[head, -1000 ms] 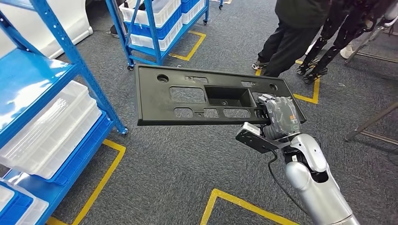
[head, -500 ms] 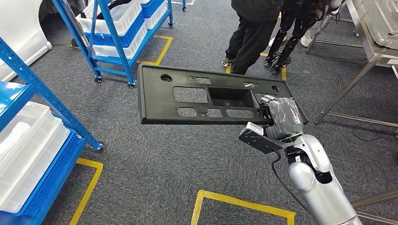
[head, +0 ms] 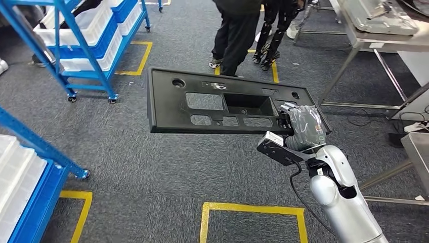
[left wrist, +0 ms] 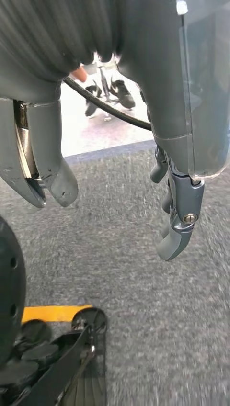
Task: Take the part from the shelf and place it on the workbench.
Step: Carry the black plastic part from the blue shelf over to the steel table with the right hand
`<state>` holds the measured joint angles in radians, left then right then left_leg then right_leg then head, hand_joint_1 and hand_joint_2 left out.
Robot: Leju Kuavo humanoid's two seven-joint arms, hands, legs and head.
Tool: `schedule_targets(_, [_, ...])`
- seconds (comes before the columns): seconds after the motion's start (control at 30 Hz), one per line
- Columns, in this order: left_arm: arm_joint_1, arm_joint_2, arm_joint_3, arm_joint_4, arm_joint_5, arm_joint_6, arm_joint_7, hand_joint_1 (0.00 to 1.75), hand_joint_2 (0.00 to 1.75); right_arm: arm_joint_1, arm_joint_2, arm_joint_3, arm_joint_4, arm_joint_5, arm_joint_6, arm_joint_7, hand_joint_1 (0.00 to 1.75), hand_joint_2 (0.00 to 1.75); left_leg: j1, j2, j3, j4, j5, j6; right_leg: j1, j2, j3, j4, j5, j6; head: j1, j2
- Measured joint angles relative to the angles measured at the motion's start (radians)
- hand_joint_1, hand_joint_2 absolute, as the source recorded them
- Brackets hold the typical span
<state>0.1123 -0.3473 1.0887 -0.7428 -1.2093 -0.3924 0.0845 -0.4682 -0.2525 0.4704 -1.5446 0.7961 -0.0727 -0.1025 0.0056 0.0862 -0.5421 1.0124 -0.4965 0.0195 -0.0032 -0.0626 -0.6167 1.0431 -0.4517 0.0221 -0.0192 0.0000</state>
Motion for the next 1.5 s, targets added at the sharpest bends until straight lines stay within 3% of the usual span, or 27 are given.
schedule_targets(0.03, [-0.001, -0.001, 0.002, 0.0, -0.003, -0.001, -0.002, 0.0, 1.75, 0.0, 0.0, 0.0, -0.001, 0.0, 0.0, -0.001, 1.75, 1.75, -0.001, 0.008, 0.002, 0.0, -0.003, -0.005, 0.006, -0.002, 0.004, -0.012, -0.002, -0.006, 0.0, 0.0])
schedule_targets(0.1, [-0.004, -0.002, 0.007, -0.001, -0.009, -0.003, -0.006, 0.0, 1.75, -0.001, -0.001, -0.001, -0.002, 0.0, 0.0, -0.002, 1.75, 1.75, 0.0, 0.021, 0.007, -0.001, -0.008, -0.015, 0.006, 0.022, 0.004, -0.016, 0.001, -0.019, 0.0, 0.0])
schedule_targets(0.17, [-0.007, -0.004, 0.012, -0.001, -0.018, -0.004, -0.009, 0.0, 1.75, -0.003, -0.002, -0.003, -0.004, 0.0, 0.0, -0.002, 1.75, 1.75, 0.003, -0.011, -0.003, 0.031, -0.034, -0.023, 0.001, 0.041, 0.01, -0.026, 0.006, -0.033, -0.001, 0.0])
schedule_targets(0.23, [-0.009, -0.004, 0.02, -0.002, -0.031, -0.005, -0.015, 0.0, 1.75, -0.006, -0.001, -0.003, -0.005, 0.0, 0.0, -0.002, 1.75, 1.75, 0.006, -0.064, -0.051, 0.139, -0.092, -0.026, -0.002, 0.06, 0.014, -0.03, 0.007, -0.043, -0.001, 0.0])
schedule_targets(0.3, [-0.009, -0.003, 0.027, -0.002, -0.054, -0.004, -0.023, 0.0, 1.75, -0.004, 0.0, -0.003, -0.005, 0.0, 0.0, -0.002, 1.75, 1.75, 0.006, -0.08, -0.117, 0.263, -0.137, -0.027, -0.001, 0.084, 0.014, -0.027, 0.006, -0.047, -0.002, 0.0])
schedule_targets(0.33, [-0.01, -0.001, 0.029, -0.001, -0.068, -0.001, -0.029, 0.0, 1.75, 0.0, 0.0, -0.004, -0.005, 0.0, -0.001, 0.0, 1.75, 1.75, 0.006, -0.082, -0.134, 0.288, -0.133, -0.027, -0.001, 0.098, 0.014, -0.025, 0.005, -0.048, -0.002, 0.0])
schedule_targets(0.4, [-0.014, 0.007, 0.035, 0.003, -0.096, 0.01, -0.042, 0.0, 1.75, 0.012, -0.003, -0.008, -0.007, 0.001, -0.003, 0.003, 1.75, 1.75, 0.008, -0.088, -0.119, 0.229, -0.072, -0.027, -0.002, 0.127, 0.014, -0.016, 0.0, -0.045, -0.002, 0.0])
schedule_targets(0.47, [-0.021, 0.019, 0.043, 0.013, -0.114, 0.021, -0.052, 0.0, 1.75, 0.025, -0.009, -0.018, -0.012, 0.001, -0.007, 0.004, 1.75, 1.75, 0.013, -0.129, -0.068, 0.1, -0.008, -0.025, -0.003, 0.152, 0.009, -0.004, -0.006, -0.037, -0.002, 0.0])
schedule_targets(0.53, [-0.027, 0.03, 0.051, 0.027, -0.124, 0.027, -0.058, 0.0, 1.75, 0.036, -0.015, -0.027, -0.019, 0.001, -0.013, 0.003, 1.75, 1.75, 0.015, -0.161, -0.042, 0.038, 0.007, -0.021, -0.005, 0.175, 0.0, 0.005, -0.008, -0.026, -0.001, 0.0])
schedule_targets(0.6, [-0.032, 0.04, 0.056, 0.038, -0.133, 0.033, -0.06, 0.0, 1.75, 0.049, -0.021, -0.036, -0.025, 0.001, -0.017, 0.002, 1.75, 1.75, 0.012, -0.147, -0.038, 0.032, 0.007, -0.009, -0.009, 0.2, -0.007, 0.001, -0.002, -0.012, -0.001, 0.0])
schedule_targets(0.63, [-0.036, 0.044, 0.058, 0.042, -0.136, 0.037, -0.061, 0.0, 1.75, 0.054, -0.023, -0.039, -0.027, 0.001, -0.017, 0.001, 1.75, 1.75, 0.011, -0.133, -0.034, 0.025, 0.011, -0.001, -0.009, 0.196, -0.009, 0.003, -0.003, -0.006, -0.001, 0.0])
schedule_targets(0.7, [-0.041, 0.049, 0.063, 0.05, -0.142, 0.043, -0.064, 0.0, 1.75, 0.058, -0.028, -0.045, -0.029, 0.002, -0.018, -0.001, 1.75, 1.75, 0.012, -0.107, -0.028, 0.01, 0.019, 0.014, -0.007, 0.148, -0.031, 0.048, -0.033, 0.002, 0.002, 0.0])
schedule_targets(0.77, [-0.043, 0.052, 0.069, 0.058, -0.148, 0.046, -0.066, 0.0, 1.75, 0.059, -0.029, -0.047, -0.029, 0.003, -0.018, -0.003, 1.75, 1.75, 0.008, -0.082, -0.026, 0.005, 0.021, 0.021, -0.007, 0.088, -0.086, 0.161, -0.092, 0.006, 0.004, 0.0])
schedule_targets(0.83, [-0.044, 0.054, 0.074, 0.066, -0.156, 0.049, -0.066, 0.0, 1.75, 0.061, -0.029, -0.048, -0.028, 0.004, -0.018, -0.003, 1.75, 1.75, 0.005, -0.055, -0.026, 0.005, 0.019, 0.023, -0.01, 0.07, -0.13, 0.248, -0.118, 0.01, 0.004, 0.0])
schedule_targets(0.87, [-0.045, 0.054, 0.076, 0.069, -0.159, 0.05, -0.066, 0.0, 1.75, 0.063, -0.029, -0.048, -0.028, 0.004, -0.018, -0.003, 1.75, 1.75, 0.004, -0.042, -0.026, 0.005, 0.017, 0.022, -0.011, 0.066, -0.129, 0.246, -0.106, 0.01, 0.004, 0.0])
schedule_targets(0.9, [-0.046, 0.055, 0.078, 0.072, -0.162, 0.05, -0.067, 0.0, 1.75, 0.063, -0.03, -0.05, -0.028, 0.005, -0.018, -0.003, 1.75, 1.75, 0.004, -0.029, -0.024, 0.005, 0.015, 0.021, -0.011, 0.061, -0.107, 0.205, -0.078, 0.009, 0.004, 0.0])
schedule_targets(1.0, [-0.051, 0.055, 0.082, 0.077, -0.168, 0.05, -0.07, 0.0, 1.75, 0.06, -0.032, -0.064, -0.033, 0.005, -0.018, -0.004, 1.75, 1.75, 0.0, -0.001, -0.016, 0.005, 0.008, 0.013, 0.002, 0.012, -0.007, 0.022, -0.006, -0.005, 0.004, 0.0])
schedule_targets(1.07, [-0.053, 0.055, 0.088, 0.078, -0.172, 0.05, -0.074, 0.0, 1.75, 0.056, -0.035, -0.074, -0.038, 0.005, -0.019, -0.004, 1.75, 1.75, -0.002, 0.017, -0.01, 0.003, 0.004, 0.003, 0.013, 0.002, 0.01, -0.017, -0.005, -0.016, 0.004, 0.0])
schedule_targets(1.13, [-0.057, 0.055, 0.092, 0.078, -0.175, 0.049, -0.076, 0.0, 1.75, 0.056, -0.041, -0.083, -0.043, 0.005, -0.02, -0.004, 1.75, 1.75, -0.001, 0.028, -0.003, 0.001, -0.002, -0.008, 0.01, 0.025, 0.013, -0.024, -0.001, -0.027, 0.004, 0.0])
schedule_targets(1.17, [-0.058, 0.055, 0.094, 0.078, -0.175, 0.047, -0.077, 0.0, 1.75, 0.055, -0.042, -0.086, -0.046, 0.005, -0.02, -0.004, 1.75, 1.75, 0.0, 0.013, -0.004, 0.01, -0.011, -0.013, 0.006, 0.035, 0.017, -0.03, 0.002, -0.032, 0.004, 0.0])
schedule_targets(1.23, [-0.06, 0.055, 0.097, 0.078, -0.176, 0.044, -0.078, 0.0, 1.75, 0.05, -0.044, -0.091, -0.05, 0.005, -0.02, -0.004, 1.75, 1.75, 0.004, -0.041, -0.036, 0.085, -0.059, -0.02, -0.002, 0.054, 0.023, -0.039, 0.007, -0.043, 0.002, 0.0])
schedule_targets(1.27, [-0.059, 0.056, 0.1, 0.078, -0.176, 0.043, -0.078, 0.0, 1.75, 0.048, -0.044, -0.091, -0.051, 0.006, -0.021, -0.004, 1.75, 1.75, 0.005, -0.064, -0.069, 0.152, -0.092, -0.021, -0.002, 0.065, 0.024, -0.04, 0.007, -0.046, 0.002, 0.0])
schedule_targets(1.33, [-0.058, 0.056, 0.106, 0.079, -0.177, 0.04, -0.078, 0.0, 1.75, 0.046, -0.044, -0.092, -0.051, 0.007, -0.021, -0.004, 1.75, 1.75, 0.006, -0.079, -0.133, 0.272, -0.131, -0.024, 0.0, 0.09, 0.024, -0.037, 0.006, -0.049, 0.002, 0.0])
schedule_targets(1.37, [-0.058, 0.056, 0.109, 0.079, -0.179, 0.039, -0.079, 0.0, 1.75, 0.046, -0.044, -0.092, -0.05, 0.008, -0.02, -0.004, 1.75, 1.75, 0.006, -0.081, -0.148, 0.291, -0.123, -0.024, 0.0, 0.105, 0.024, -0.035, 0.005, -0.05, 0.002, 0.0])
schedule_targets(1.4, [-0.059, 0.056, 0.112, 0.079, -0.18, 0.038, -0.08, 0.0, 1.75, 0.045, -0.044, -0.092, -0.05, 0.009, -0.02, -0.004, 1.75, 1.75, 0.006, -0.084, -0.142, 0.266, -0.094, -0.022, 0.001, 0.12, 0.025, -0.032, 0.003, -0.049, 0.002, 0.0])
schedule_targets(1.43, [-0.059, 0.056, 0.114, 0.079, -0.182, 0.037, -0.081, 0.0, 1.75, 0.043, -0.044, -0.092, -0.05, 0.009, -0.021, -0.004, 1.75, 1.75, 0.006, -0.093, -0.12, 0.206, -0.051, -0.02, 0.0, 0.135, 0.025, -0.028, 0.0, -0.048, 0.002, 0.0])
schedule_targets(1.5, [-0.059, 0.055, 0.119, 0.079, -0.182, 0.035, -0.085, 0.0, 1.75, 0.035, -0.044, -0.094, -0.05, 0.008, -0.021, -0.004, 1.75, 1.75, 0.009, -0.144, -0.067, 0.076, 0.011, -0.012, -0.001, 0.161, 0.021, -0.016, -0.007, -0.041, 0.002, 0.0])
